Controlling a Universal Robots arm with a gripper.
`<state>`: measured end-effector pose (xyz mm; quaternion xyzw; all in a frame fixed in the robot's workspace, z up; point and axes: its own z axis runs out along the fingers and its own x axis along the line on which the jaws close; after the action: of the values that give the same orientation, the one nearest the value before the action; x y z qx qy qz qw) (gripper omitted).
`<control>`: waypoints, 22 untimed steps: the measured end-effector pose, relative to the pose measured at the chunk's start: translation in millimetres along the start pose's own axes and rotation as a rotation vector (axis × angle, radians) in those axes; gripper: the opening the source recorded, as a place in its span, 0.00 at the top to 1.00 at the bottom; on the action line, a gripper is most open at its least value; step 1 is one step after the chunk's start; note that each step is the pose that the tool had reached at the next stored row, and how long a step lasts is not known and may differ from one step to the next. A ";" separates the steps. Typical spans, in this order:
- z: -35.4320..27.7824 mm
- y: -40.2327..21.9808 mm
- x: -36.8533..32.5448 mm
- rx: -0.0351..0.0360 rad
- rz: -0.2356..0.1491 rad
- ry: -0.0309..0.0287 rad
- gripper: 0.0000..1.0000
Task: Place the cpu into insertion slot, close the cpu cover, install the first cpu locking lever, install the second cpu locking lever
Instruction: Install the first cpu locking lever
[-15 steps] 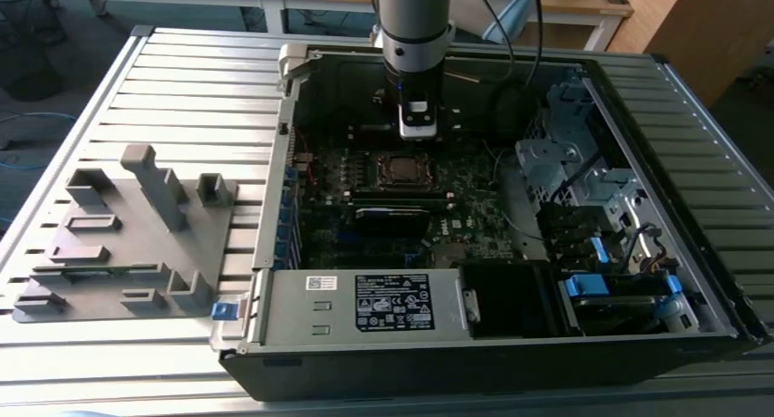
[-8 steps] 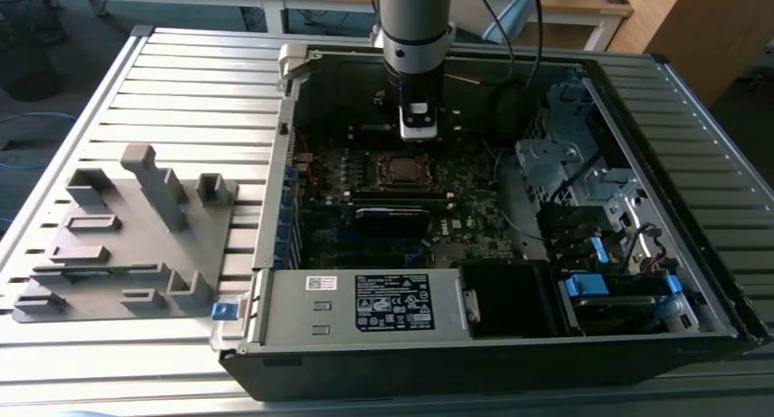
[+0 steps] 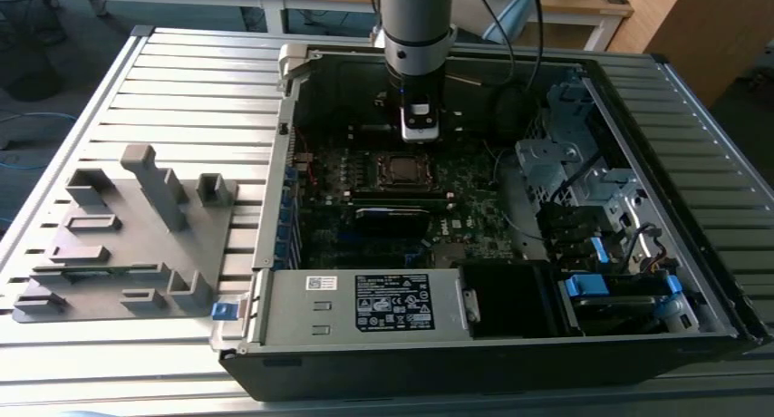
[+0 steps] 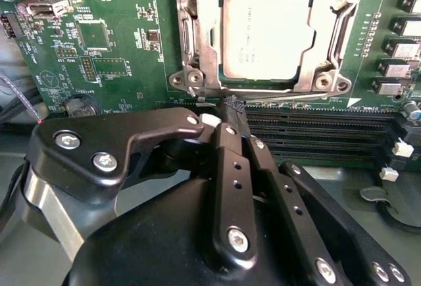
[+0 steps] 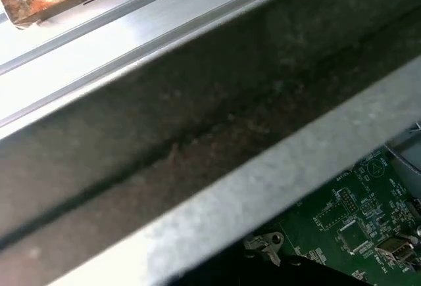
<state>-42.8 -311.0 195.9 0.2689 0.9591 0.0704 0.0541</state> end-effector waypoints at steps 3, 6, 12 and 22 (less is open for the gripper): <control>1.3 -0.2 0.0 0.0130 -0.002 -0.0080 0.89; 1.8 -0.3 0.0 0.0176 -0.003 -0.0107 0.89; -0.5 0.2 -0.1 0.0167 -0.003 -0.0110 0.89; -8.8 1.3 -0.1 -0.0049 0.001 0.0024 0.89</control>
<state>-43.2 -310.9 204.8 0.2691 0.9589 0.0731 0.0536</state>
